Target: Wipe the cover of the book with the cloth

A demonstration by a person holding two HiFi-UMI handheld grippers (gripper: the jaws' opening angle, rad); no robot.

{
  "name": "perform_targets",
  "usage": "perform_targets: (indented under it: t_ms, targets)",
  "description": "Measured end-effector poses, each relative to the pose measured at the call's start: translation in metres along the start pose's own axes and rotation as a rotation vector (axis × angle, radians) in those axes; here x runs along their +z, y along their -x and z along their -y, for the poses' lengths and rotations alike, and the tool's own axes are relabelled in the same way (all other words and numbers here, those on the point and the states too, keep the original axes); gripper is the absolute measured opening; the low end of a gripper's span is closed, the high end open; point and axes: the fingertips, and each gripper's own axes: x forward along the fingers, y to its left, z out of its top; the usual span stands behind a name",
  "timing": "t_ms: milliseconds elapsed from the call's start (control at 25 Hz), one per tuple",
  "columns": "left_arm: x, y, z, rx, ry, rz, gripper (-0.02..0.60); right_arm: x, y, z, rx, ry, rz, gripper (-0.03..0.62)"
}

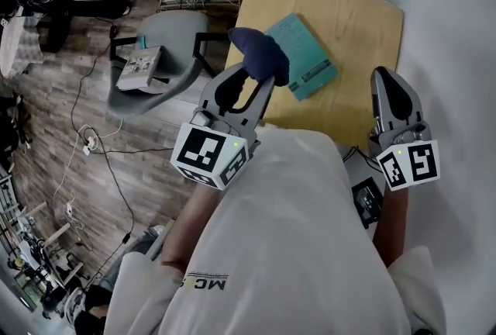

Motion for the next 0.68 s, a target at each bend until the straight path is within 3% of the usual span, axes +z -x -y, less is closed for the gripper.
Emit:
perform_targets:
  t_ms: [400, 680]
  targets:
    - [0.004, -0.002, 0.011, -0.028, -0.029, 0.006, 0.138, 0.006, 0.005, -0.008, -0.004, 0.049, 0.001, 0.032]
    - [-0.013, -0.002, 0.024, -0.063, -0.02, -0.034, 0.138, -0.01, 0.009, -0.007, -0.043, -0.014, -0.008, 0.032]
